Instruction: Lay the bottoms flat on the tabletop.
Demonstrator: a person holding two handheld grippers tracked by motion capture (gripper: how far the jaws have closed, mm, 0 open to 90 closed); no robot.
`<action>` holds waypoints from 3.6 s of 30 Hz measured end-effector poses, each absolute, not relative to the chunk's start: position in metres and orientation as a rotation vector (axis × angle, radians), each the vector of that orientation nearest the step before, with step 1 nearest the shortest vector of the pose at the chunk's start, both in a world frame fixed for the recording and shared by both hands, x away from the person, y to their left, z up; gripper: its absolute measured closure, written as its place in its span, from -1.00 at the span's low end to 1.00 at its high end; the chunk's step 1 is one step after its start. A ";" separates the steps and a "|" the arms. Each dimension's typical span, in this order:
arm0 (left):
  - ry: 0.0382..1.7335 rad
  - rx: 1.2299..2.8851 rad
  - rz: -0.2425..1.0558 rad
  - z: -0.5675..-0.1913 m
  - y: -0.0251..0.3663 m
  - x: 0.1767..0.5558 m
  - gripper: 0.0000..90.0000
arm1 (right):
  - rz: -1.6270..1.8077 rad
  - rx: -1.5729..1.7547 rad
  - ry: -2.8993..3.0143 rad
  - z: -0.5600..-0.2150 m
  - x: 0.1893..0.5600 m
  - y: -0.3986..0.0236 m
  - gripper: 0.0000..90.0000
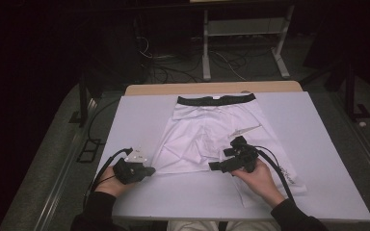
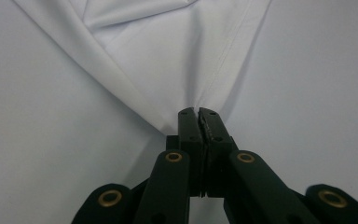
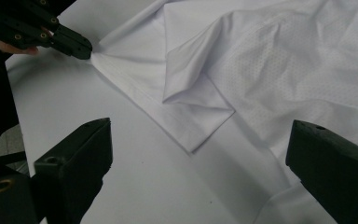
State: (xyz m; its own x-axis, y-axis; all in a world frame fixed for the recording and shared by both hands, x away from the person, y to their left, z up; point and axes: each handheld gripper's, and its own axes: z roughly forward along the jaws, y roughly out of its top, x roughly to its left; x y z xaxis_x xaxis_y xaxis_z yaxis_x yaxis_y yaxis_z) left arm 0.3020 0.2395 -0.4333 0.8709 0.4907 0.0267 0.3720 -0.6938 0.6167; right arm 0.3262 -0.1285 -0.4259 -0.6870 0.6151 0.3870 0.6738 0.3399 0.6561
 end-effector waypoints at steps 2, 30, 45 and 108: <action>0.614 2.416 0.245 -0.433 0.238 0.302 0.97 | -1.277 -1.203 -2.507 -0.427 0.325 -0.126 -0.77; 0.600 2.431 0.194 -0.437 0.234 0.303 0.96 | -1.058 -1.308 -2.689 -0.446 0.321 -0.080 0.56; 0.608 2.410 0.153 -0.437 0.236 0.303 0.96 | -1.061 -1.318 -2.738 -0.447 0.316 -0.075 0.96; 0.278 2.576 0.153 -0.422 0.244 0.263 0.96 | -1.075 -0.983 -2.480 -0.443 0.223 -0.084 0.97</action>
State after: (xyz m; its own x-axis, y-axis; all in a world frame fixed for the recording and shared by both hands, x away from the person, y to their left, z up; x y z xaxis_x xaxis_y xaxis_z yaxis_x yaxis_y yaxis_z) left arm 0.2628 0.2438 -0.4218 0.9723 0.2276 0.0528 0.1664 -0.8331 0.5275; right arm 0.2226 -0.0842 -0.4429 -0.7356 0.4807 0.4772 0.6769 0.4959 0.5439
